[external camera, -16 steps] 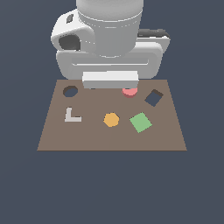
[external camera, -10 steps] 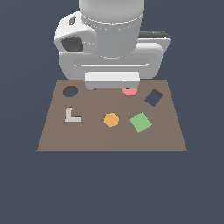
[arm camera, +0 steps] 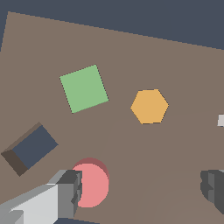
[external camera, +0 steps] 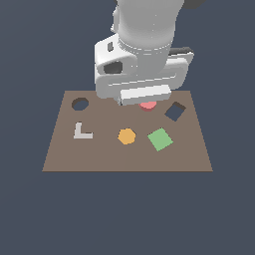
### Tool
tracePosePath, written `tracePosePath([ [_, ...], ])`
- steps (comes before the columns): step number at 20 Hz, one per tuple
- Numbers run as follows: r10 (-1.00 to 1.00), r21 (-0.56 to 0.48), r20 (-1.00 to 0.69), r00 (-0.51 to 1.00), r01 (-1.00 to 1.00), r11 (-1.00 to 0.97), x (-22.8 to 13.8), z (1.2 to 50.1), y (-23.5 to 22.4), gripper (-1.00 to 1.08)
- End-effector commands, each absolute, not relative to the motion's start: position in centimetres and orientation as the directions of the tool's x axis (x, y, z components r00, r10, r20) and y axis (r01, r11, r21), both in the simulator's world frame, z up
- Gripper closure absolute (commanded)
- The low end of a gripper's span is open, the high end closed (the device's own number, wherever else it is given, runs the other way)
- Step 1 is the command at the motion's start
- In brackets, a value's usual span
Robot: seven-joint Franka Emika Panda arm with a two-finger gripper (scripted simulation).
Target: Insert a designated object into the corresponding slot on a board.
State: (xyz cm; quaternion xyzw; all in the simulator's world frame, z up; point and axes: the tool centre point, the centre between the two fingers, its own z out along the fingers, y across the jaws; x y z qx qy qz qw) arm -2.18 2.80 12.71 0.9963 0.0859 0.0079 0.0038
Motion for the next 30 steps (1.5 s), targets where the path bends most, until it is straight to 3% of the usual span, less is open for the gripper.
tracePosePath([
  [1,0.227,0.006,0.011,0.974,0.227,-0.974,-3.5,11.0,4.0,-0.92],
  [13,0.405,-0.002,0.001,0.914,0.405,-0.914,-8.1,5.4,7.1,-0.92],
  [30,0.413,0.000,0.000,0.911,0.413,-0.911,-8.3,3.3,7.2,-0.92],
])
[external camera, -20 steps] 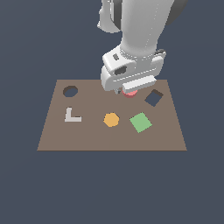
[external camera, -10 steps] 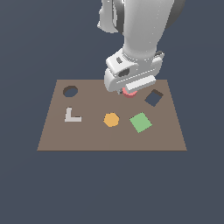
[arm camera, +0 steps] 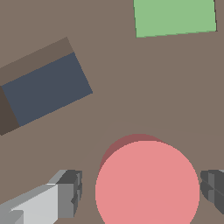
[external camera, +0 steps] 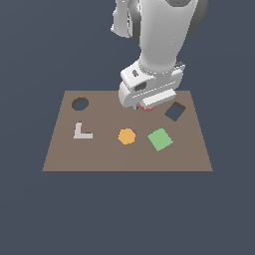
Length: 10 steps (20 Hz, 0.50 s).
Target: Insert a designated object into the corresponding slot on a board.
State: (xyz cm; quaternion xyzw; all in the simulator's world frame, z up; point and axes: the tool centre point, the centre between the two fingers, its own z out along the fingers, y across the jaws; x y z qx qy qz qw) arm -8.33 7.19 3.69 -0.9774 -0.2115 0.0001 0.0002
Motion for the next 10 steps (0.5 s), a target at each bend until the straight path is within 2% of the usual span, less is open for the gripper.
tracePosePath([
  [1,0.413,0.000,0.000,0.911,0.413,-0.911,-8.34,3.12,7.17,-0.92],
  [3,0.413,0.000,0.000,0.911,0.413,-0.911,-8.34,2.99,7.16,-0.92],
  [4,0.413,0.000,0.000,0.911,0.413,-0.911,-8.34,2.99,7.16,1.08],
  [10,0.413,0.000,0.000,0.911,0.413,-0.911,-8.34,2.99,7.16,1.08],
])
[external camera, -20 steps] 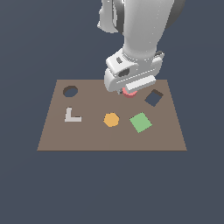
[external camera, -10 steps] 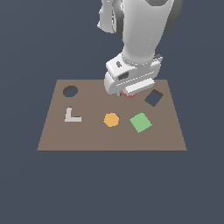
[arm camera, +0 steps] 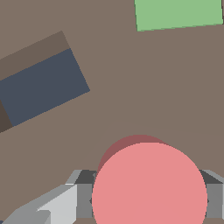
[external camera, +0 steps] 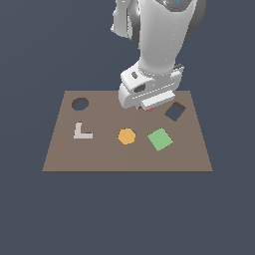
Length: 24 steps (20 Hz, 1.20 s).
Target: Insert a designated object into the corresponding slot on a board.
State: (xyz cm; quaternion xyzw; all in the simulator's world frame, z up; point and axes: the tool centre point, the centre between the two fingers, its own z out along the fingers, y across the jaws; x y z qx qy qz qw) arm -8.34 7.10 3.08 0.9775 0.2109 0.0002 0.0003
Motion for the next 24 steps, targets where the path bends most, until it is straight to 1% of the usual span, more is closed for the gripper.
tracePosePath([
  [1,0.413,0.000,0.000,0.911,0.413,-0.911,-8.3,3.0,7.2,1.08],
  [12,0.449,0.001,0.000,0.894,0.449,-0.894,-8.8,3.1,7.1,1.08],
  [18,0.533,0.001,0.000,0.846,0.533,-0.846,-10.0,3.1,7.1,1.08],
  [24,0.654,0.001,0.001,0.756,0.654,-0.756,-11.9,3.2,6.8,1.08],
])
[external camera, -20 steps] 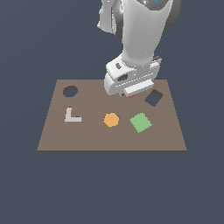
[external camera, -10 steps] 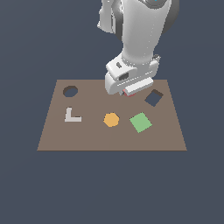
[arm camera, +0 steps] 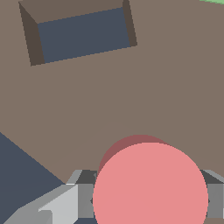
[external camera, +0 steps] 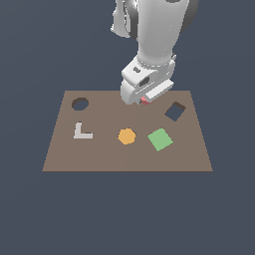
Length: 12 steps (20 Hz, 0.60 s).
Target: Insert a designated object into the corresponding slot on a board.
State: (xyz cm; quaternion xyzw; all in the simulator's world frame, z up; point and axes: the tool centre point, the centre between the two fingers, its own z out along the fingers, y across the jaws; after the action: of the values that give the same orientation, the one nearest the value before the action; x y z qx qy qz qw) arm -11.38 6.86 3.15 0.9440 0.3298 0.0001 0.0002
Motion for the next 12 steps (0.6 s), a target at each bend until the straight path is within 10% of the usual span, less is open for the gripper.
tracePosePath([
  [1,0.677,0.001,0.001,0.736,0.677,-0.736,-12.2,3.2,6.7,1.08],
  [12,0.910,0.001,0.001,0.416,0.910,-0.416,-16.6,3.3,4.5,1.08],
])
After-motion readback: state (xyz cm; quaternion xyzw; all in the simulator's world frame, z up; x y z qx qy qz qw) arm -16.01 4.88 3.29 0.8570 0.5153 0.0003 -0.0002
